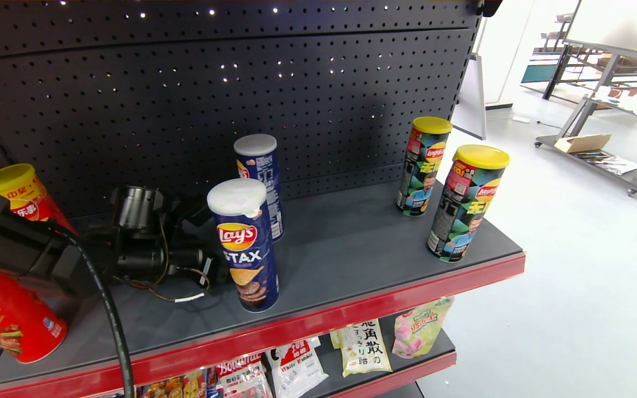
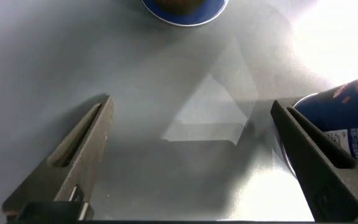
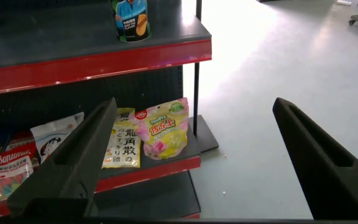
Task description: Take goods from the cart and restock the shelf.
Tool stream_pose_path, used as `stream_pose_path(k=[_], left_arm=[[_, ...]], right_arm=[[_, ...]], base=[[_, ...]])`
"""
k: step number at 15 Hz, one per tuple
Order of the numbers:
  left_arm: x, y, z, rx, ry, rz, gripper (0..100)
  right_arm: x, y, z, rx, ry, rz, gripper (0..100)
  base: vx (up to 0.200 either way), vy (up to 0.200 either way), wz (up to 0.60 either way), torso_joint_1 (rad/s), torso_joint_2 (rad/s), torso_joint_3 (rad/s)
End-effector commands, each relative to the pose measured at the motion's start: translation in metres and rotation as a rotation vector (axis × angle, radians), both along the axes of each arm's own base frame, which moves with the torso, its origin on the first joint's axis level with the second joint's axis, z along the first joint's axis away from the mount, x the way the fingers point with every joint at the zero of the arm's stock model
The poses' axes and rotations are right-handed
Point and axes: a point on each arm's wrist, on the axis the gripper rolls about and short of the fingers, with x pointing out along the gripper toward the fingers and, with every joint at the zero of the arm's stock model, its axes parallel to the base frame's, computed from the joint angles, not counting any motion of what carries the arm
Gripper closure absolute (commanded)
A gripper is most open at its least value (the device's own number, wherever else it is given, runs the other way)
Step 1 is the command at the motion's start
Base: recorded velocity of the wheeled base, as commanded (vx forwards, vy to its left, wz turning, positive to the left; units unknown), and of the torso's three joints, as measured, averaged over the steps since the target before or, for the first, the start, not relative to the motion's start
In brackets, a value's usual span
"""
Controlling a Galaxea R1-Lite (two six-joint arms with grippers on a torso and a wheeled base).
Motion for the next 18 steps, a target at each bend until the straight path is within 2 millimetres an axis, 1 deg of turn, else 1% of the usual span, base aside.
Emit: stream_pose_path(k=[1,13,18], left_arm=[[-0.002,0.0,0.001,0.001,0.005,0.0,0],[-0.011,0.001,0.001,0.007,0.04,-0.004,0],[-0.012,-0.002,0.0,0.009,0.042,-0.013,0]], right_arm=[[0.0,0.0,0.0,0.0,-0.001,0.0,0],[0.0,0.0,0.0,0.0,-0.001,0.0,0],[0.0,0.0,0.0,0.0,-0.001,0.0,0]], base=[[0.0,0.0,0.0,0.0,0.0,0.0],[0.0,0.0,0.0,0.0,0.0,0.0],[0.0,0.0,0.0,0.0,0.0,0.0]])
